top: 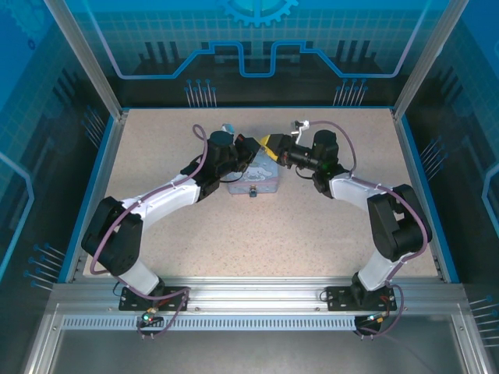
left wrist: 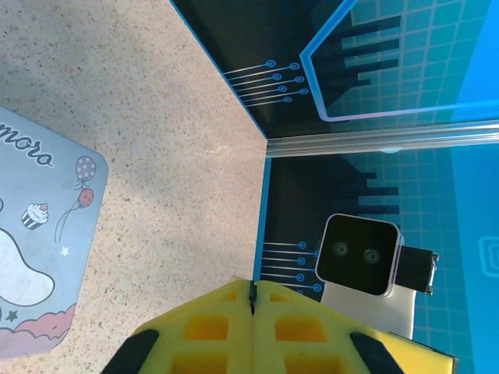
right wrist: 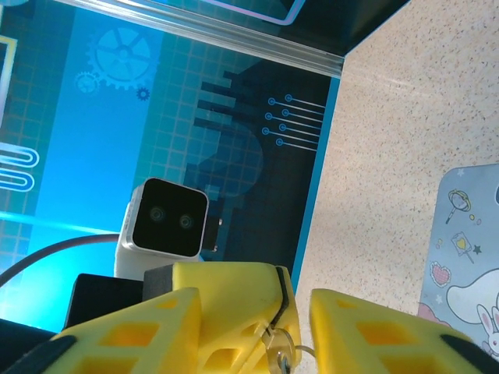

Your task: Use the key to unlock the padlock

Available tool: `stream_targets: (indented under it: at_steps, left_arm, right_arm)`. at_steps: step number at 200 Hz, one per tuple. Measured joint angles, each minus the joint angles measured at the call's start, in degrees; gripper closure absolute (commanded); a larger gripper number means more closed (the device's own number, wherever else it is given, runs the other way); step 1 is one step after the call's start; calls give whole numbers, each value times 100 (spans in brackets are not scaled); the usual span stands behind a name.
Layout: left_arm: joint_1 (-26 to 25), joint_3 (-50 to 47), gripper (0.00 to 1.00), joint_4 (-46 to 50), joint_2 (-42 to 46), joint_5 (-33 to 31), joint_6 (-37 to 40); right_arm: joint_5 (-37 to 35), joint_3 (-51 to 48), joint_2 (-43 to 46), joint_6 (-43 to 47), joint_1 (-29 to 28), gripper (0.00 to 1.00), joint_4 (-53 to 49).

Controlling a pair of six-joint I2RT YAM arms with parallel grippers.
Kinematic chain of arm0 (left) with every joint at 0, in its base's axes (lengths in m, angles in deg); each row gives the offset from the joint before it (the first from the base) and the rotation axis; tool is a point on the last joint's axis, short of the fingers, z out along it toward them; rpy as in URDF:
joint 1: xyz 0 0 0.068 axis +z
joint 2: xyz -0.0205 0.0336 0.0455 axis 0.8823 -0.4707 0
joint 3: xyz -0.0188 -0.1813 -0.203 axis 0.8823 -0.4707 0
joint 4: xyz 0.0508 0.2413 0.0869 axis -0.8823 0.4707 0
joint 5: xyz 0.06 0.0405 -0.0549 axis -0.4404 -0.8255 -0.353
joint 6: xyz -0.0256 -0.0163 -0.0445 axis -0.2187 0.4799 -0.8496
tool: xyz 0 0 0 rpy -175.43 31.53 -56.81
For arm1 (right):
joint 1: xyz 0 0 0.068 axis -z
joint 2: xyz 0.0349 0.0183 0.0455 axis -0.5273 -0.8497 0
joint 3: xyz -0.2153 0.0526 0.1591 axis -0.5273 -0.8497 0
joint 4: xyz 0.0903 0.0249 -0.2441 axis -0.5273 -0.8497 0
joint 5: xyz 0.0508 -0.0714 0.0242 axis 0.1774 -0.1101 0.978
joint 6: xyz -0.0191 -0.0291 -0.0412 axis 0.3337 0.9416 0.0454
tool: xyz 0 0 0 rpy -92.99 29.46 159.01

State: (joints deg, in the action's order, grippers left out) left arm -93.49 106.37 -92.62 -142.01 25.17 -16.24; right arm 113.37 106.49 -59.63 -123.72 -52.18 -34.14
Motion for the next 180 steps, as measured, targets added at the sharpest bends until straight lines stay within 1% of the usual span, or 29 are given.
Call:
stream_targets:
  at_steps: [12, 42, 80, 114, 149, 180]
  left_arm:
    - [-2, 0, 100, 7, 0, 0, 2]
    - [-7, 0, 100, 9, 0, -2, 17]
    - [-13, 0, 100, 33, 0, -2, 46]
    - [-22, 0, 100, 74, 0, -2, 109]
    - [-22, 0, 100, 85, 0, -20, 118]
    - [-22, 0, 100, -9, 0, -24, 118]
  right_arm:
    - [-13, -15, 0, -2, 0, 56, 2]
    - [-20, -20, 2, -4, -2, 61, 35]
    - [-96, -153, 35, -72, -22, 64, 219]
    - [-125, -267, 44, -221, -24, 64, 404]
    - [-227, -507, 70, -417, -24, 60, 638]
    - [-227, -645, 50, -654, -37, 64, 789]
